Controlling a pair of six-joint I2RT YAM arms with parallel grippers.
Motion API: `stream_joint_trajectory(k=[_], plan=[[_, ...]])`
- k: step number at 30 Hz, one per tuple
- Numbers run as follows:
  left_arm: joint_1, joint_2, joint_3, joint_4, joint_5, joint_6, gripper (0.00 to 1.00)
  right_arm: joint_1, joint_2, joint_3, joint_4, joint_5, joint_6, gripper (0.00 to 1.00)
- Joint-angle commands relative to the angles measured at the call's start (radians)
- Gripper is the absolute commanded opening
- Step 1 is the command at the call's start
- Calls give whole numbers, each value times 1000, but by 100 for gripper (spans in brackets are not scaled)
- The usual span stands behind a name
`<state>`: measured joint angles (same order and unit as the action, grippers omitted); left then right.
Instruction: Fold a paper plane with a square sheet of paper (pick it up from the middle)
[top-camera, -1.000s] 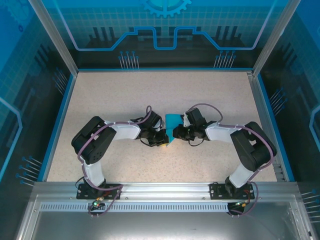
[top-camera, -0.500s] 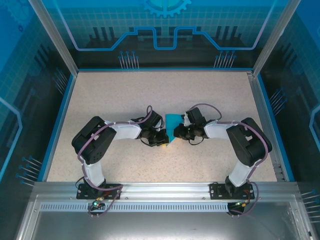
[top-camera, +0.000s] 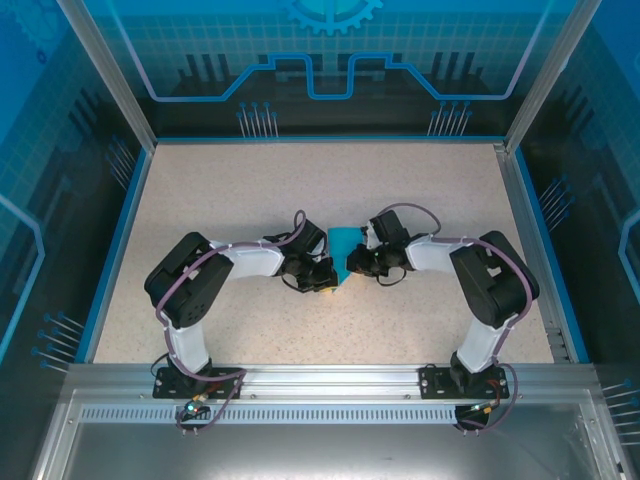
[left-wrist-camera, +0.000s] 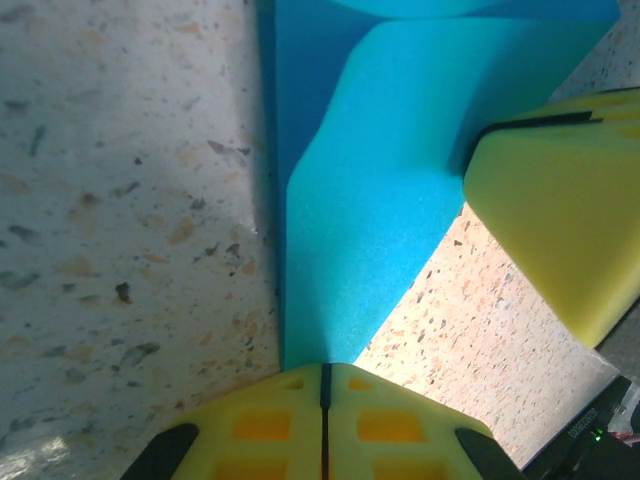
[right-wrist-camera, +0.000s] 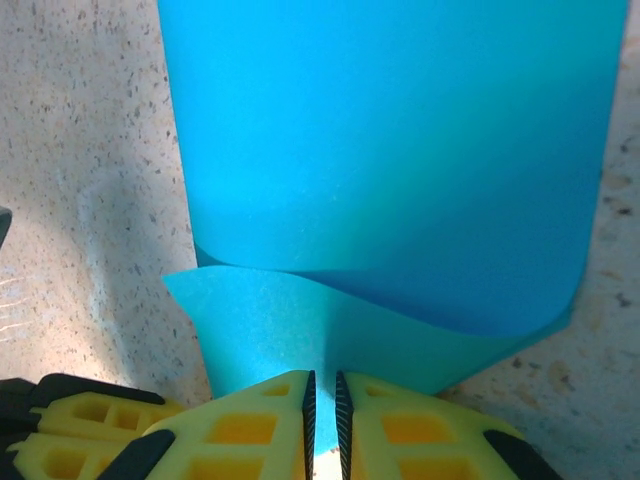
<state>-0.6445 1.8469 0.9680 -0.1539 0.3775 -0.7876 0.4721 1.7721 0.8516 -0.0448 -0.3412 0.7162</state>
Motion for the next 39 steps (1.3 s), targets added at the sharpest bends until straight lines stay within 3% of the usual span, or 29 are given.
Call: stream_joint_trajectory(k=[1, 13, 22, 29, 34, 39], plan=[[-4, 56, -17, -148, -89, -11, 8, -46, 38, 57, -66, 70, -49, 17], [-10, 74, -14, -154, -86, -4, 8, -139, 89, 73, -40, 71, -76, 16], [-10, 72, -12, -151, -85, -6, 8, -181, -33, 102, -89, 109, -118, 16], [-10, 71, -13, -145, -85, -10, 8, -41, -175, 1, -73, 132, -68, 14], [-11, 69, -9, -145, -84, -7, 7, 46, -159, -29, -35, 74, -5, 9], [-12, 66, -8, -142, -83, -10, 7, 65, -98, -26, 10, 23, 40, 6]])
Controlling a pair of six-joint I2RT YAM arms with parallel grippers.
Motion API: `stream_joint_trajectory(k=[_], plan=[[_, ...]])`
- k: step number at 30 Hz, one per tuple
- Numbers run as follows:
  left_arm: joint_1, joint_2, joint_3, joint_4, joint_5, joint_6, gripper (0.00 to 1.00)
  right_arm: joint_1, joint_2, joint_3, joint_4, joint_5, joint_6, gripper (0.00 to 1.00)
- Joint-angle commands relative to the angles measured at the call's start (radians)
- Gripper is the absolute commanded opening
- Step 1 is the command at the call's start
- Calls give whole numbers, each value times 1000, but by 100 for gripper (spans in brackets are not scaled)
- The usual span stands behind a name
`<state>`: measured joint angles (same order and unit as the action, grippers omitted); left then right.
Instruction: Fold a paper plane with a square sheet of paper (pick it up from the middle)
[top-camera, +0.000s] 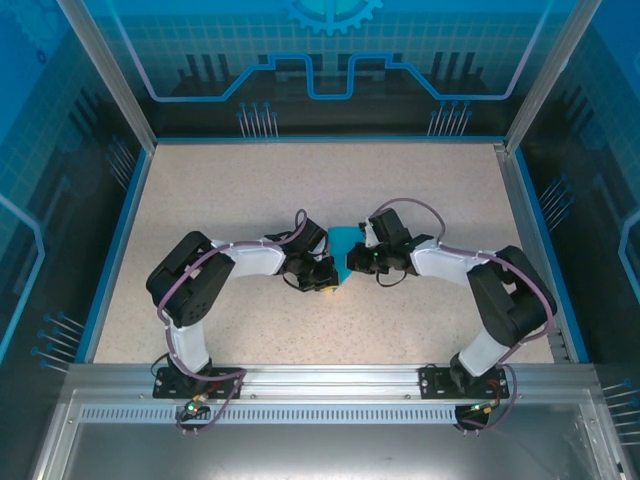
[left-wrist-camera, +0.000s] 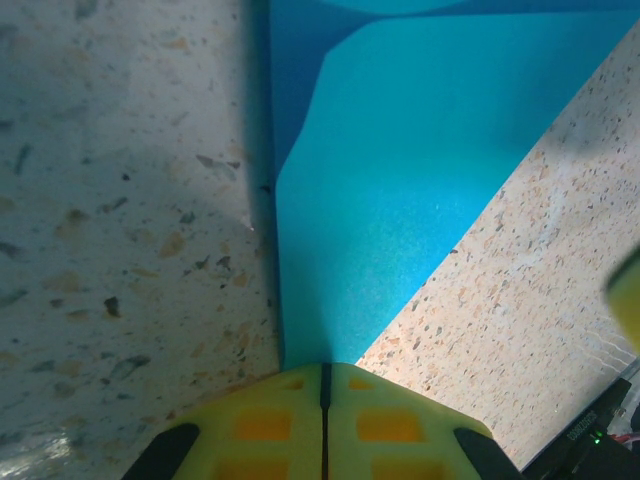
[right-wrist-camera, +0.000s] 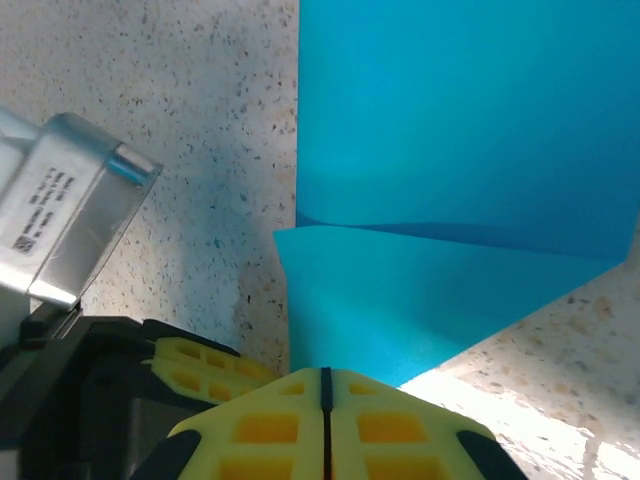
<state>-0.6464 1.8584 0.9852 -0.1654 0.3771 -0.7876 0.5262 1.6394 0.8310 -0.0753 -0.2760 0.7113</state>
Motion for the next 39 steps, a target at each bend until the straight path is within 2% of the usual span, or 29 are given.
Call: stream_joint_trajectory(k=[1, 8, 16, 25, 32, 39], plan=[[-10, 55, -25, -128, -82, -10, 7, 16, 48, -5, 51, -51, 53, 6], [-12, 51, -23, -130, -81, -10, 7, 54, 108, 4, 61, -59, 69, 4], [-12, 53, -17, -153, -87, -10, 7, 48, 149, 23, 16, -34, 36, 4], [-12, 61, -20, -175, -91, 1, 7, -32, 196, 42, 16, -16, -39, 4], [-12, 65, -23, -183, -93, 7, 7, -128, 238, 127, 3, -53, -97, 5], [-12, 64, -22, -183, -92, 8, 7, -197, 270, 182, -32, -29, -138, 5]])
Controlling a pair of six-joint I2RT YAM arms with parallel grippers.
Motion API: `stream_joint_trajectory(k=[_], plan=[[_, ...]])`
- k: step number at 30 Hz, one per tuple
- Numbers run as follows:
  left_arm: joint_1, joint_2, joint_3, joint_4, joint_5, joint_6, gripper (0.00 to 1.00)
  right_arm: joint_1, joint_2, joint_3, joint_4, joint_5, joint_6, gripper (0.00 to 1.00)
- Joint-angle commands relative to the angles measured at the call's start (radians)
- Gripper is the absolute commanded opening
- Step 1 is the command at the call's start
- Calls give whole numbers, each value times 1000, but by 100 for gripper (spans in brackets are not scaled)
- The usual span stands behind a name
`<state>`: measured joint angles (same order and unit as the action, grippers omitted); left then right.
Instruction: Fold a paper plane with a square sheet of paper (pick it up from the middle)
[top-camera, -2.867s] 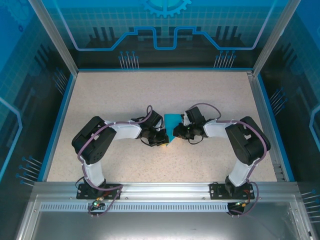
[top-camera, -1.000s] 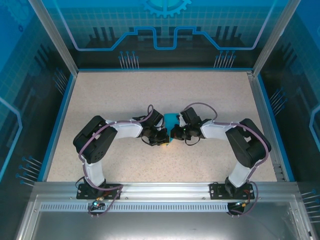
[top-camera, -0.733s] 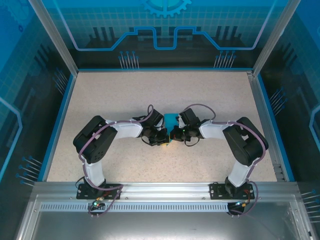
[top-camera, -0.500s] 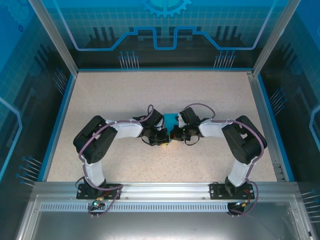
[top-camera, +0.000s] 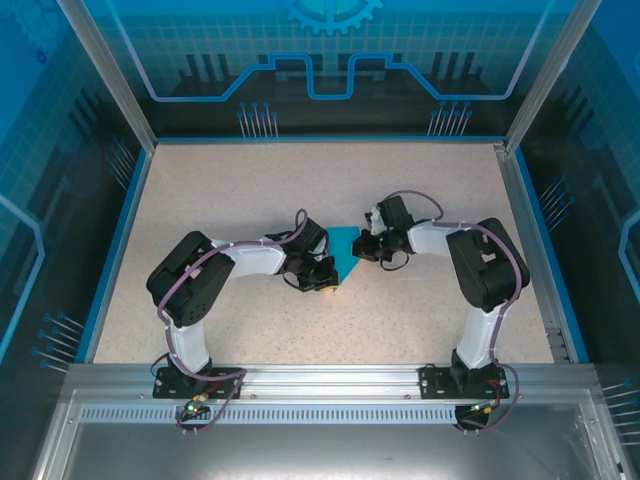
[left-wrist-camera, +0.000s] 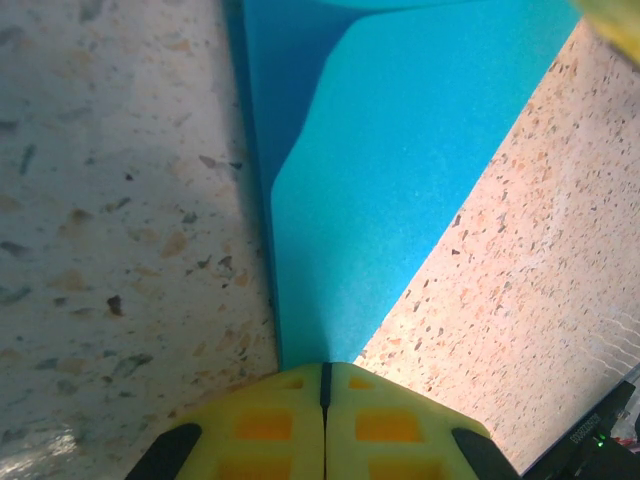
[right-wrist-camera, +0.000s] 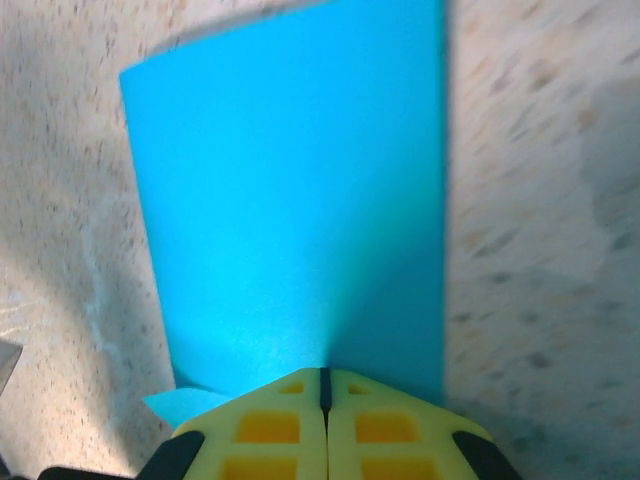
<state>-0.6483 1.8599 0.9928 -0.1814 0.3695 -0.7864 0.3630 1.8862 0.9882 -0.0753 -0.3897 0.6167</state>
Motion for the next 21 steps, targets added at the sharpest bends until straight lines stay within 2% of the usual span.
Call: stream_joint_trajectory(k=[1, 7, 11, 16, 21], plan=[[-9, 63, -28, -165, -83, 7, 7, -38, 19, 32, -38, 103, -47, 5], [-10, 61, -24, -157, -79, 7, 7, -32, -117, -11, -11, 133, -25, 5], [-11, 58, -23, -150, -77, 6, 7, 21, -212, -95, 49, 150, 20, 5], [-11, 56, -18, -147, -76, 7, 7, 129, -211, -175, 105, 149, 88, 5], [-11, 48, -17, -147, -76, 7, 7, 153, -138, -201, 156, 84, 146, 6]])
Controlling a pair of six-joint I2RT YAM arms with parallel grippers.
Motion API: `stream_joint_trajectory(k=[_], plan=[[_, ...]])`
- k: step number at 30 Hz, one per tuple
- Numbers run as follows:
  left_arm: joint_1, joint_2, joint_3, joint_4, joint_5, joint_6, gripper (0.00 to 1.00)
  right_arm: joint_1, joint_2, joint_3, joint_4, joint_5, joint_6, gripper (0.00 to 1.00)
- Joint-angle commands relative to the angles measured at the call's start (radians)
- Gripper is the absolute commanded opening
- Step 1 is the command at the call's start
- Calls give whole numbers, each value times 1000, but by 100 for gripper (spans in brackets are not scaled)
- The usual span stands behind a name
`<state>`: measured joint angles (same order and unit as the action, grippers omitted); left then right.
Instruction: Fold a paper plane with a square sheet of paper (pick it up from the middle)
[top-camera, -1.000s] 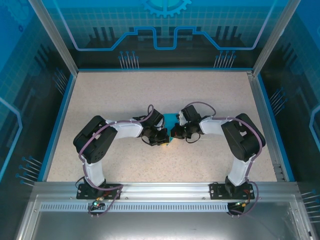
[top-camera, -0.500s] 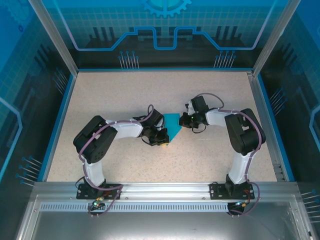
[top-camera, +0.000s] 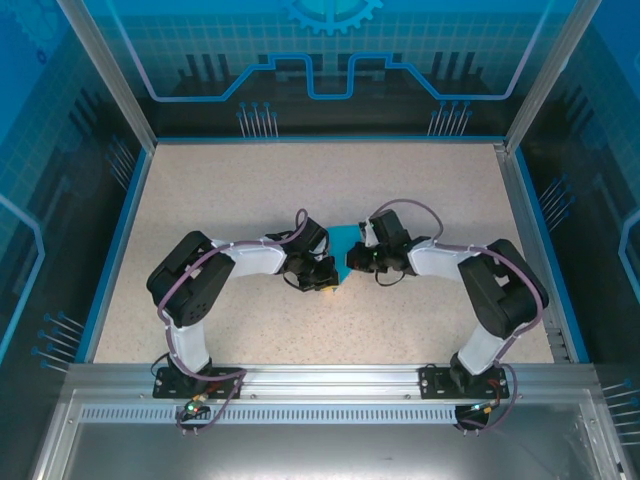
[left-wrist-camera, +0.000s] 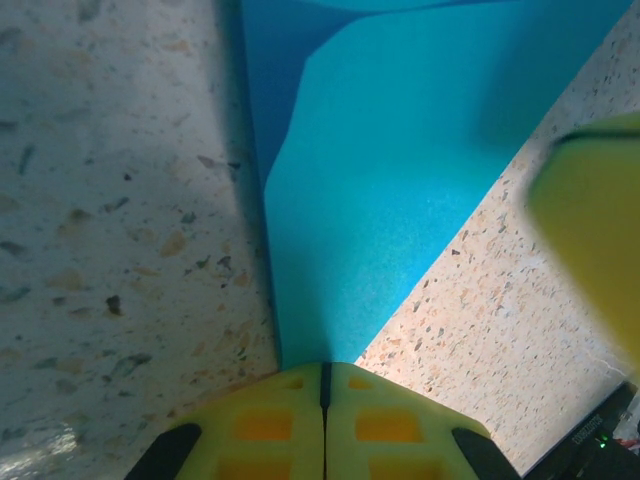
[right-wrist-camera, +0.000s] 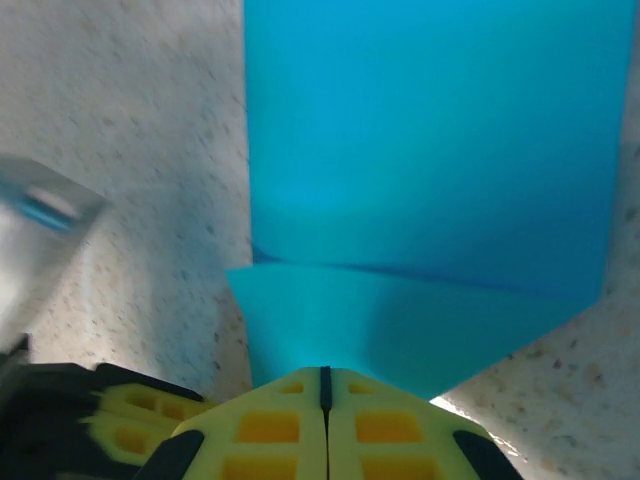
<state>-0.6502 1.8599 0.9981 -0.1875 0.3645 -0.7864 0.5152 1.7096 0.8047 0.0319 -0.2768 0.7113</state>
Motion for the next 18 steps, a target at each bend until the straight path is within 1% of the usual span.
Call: stream_joint_trajectory(k=[1, 4, 8, 14, 18], plan=[[-10, 46, -21, -140, -71, 8, 7, 0, 51, -15, 51, -35, 56, 6], [-9, 37, -16, -142, -71, 11, 7, -1, 78, 7, 25, -36, 47, 6], [-9, 10, 6, -129, -55, 30, 7, 0, 101, 39, -49, -3, 38, 5], [-8, -83, 23, -13, -9, 47, 12, 0, 101, 39, -108, 25, 35, 5], [-6, -51, 68, -15, 0, 63, 13, 0, 105, 37, -112, 22, 42, 5]])
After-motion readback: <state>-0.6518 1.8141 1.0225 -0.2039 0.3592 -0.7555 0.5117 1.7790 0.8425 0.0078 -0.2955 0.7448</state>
